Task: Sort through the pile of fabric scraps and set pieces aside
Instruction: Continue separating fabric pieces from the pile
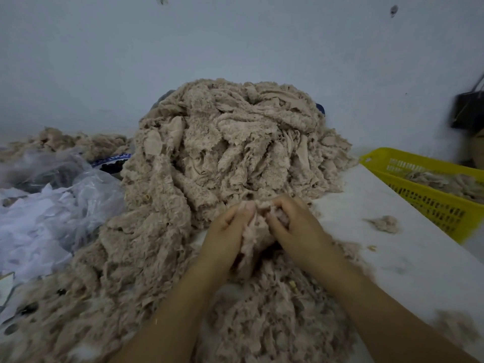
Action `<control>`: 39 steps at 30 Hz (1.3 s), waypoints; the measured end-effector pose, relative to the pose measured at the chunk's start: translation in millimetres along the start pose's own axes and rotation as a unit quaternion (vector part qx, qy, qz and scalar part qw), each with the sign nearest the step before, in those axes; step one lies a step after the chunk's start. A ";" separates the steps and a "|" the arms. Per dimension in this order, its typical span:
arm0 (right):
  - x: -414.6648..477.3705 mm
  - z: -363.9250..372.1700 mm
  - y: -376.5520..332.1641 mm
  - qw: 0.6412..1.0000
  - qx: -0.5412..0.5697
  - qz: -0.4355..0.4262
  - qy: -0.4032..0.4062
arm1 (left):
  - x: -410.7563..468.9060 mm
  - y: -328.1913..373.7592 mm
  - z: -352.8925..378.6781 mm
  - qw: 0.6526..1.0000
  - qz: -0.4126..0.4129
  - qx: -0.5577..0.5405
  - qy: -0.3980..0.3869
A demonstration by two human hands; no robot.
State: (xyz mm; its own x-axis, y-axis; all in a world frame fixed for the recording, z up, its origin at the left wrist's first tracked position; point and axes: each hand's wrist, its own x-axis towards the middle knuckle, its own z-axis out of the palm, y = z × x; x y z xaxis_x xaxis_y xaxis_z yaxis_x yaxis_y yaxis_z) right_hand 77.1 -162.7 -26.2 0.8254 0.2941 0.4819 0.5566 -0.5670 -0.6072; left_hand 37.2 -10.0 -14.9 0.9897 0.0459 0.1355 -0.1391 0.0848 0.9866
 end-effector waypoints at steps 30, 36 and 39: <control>0.0 -0.7 -1.4 0.990 -0.135 0.049 -0.005 | 4.1 -12.8 1.9 0.965 0.090 0.246 -0.020; -0.9 -3.5 -3.7 0.989 -0.134 0.053 -0.004 | -2.4 -5.7 5.2 0.976 0.007 0.169 -0.137; -3.0 -3.0 -2.7 0.990 -0.131 0.044 0.005 | -3.3 -3.2 2.9 0.979 -0.028 0.169 -0.114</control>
State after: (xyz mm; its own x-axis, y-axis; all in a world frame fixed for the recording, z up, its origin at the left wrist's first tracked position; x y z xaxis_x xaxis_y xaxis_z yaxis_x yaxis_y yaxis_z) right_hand 72.8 -164.4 -24.1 0.8676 0.2274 0.4422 0.4380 -0.7704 -0.4633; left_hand 34.4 -13.3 -18.3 0.9825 -0.1767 0.0585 -0.1030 -0.2545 0.9616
